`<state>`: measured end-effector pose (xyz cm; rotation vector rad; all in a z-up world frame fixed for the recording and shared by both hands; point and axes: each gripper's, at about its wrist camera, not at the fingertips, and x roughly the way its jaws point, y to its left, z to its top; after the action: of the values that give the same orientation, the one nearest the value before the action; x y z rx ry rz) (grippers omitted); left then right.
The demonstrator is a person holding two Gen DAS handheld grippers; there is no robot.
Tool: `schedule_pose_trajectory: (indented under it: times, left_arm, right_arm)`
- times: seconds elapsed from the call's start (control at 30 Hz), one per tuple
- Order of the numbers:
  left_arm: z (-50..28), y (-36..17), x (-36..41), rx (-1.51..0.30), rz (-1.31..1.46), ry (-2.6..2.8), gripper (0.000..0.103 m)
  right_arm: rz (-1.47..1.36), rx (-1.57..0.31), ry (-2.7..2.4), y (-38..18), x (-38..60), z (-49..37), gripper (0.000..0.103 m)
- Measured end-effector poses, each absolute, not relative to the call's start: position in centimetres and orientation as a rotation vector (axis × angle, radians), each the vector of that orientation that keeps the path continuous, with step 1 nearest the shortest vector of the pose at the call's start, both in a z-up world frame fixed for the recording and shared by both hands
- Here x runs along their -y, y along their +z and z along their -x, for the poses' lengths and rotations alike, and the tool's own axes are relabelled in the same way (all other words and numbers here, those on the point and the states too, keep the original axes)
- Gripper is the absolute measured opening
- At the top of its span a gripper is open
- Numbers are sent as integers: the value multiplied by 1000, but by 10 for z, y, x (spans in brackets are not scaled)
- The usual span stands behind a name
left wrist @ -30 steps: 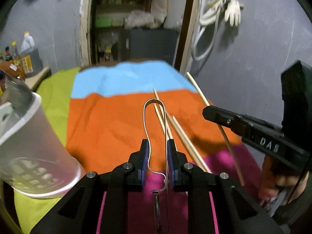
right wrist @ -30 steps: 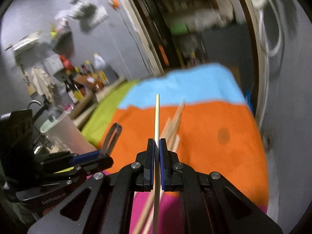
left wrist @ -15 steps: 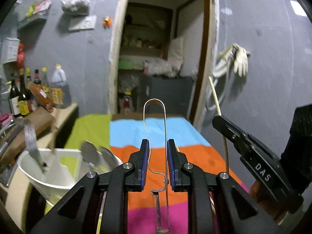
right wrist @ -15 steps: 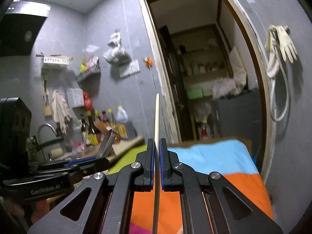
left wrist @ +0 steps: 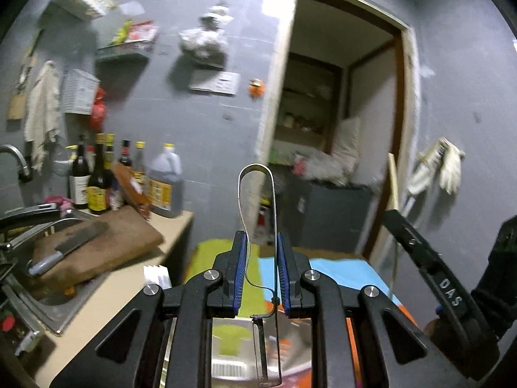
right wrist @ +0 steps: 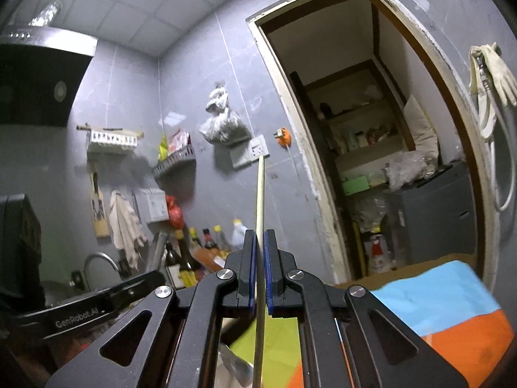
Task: Organize utensils
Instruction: 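Lift the tongs with the left tool while the right carries the chopstick to the holder, then drop the tongs into the white holder with the left tool while the right drops the chopstick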
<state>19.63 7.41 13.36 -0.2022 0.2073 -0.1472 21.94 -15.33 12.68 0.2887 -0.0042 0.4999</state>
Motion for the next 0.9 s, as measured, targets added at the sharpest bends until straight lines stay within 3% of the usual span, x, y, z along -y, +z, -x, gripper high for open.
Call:
schedule_pose_trajectory:
  times: [0.33,0.9]
  left_arm:
    - [-214,117,-137,-159,330,-46,15]
    - [-219,84,-125,-104,315,23,15]
  right_arm:
    - [-316,31,509,109,116,-239,3]
    - [-181,87,419,83,87,-235,4]
